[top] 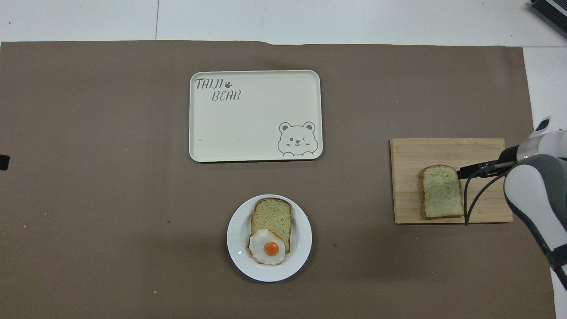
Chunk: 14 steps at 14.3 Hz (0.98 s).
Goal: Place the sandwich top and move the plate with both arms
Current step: 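Reach the right gripper to the bread slice on the cutting board and grasp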
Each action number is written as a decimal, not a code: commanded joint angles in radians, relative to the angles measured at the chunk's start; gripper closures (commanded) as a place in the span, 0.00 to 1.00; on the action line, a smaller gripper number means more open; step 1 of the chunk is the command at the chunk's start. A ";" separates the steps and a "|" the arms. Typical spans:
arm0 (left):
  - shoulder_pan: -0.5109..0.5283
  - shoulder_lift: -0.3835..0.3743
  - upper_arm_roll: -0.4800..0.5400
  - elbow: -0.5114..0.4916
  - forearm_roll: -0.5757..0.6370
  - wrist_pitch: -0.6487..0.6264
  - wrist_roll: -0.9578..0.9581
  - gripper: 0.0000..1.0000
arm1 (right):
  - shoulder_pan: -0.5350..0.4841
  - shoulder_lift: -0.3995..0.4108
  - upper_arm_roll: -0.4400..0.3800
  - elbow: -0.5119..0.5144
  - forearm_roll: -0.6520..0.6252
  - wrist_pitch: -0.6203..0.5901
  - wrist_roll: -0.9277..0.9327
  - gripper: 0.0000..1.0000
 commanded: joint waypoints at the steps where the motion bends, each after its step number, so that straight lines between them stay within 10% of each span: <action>1: 0.005 -0.024 -0.001 -0.029 0.003 0.003 0.003 0.00 | -0.025 -0.009 0.008 -0.041 0.027 0.043 -0.057 0.00; 14: 0.005 -0.024 0.001 -0.029 0.003 0.003 0.005 0.00 | -0.029 0.069 0.010 -0.128 0.071 0.131 -0.066 0.00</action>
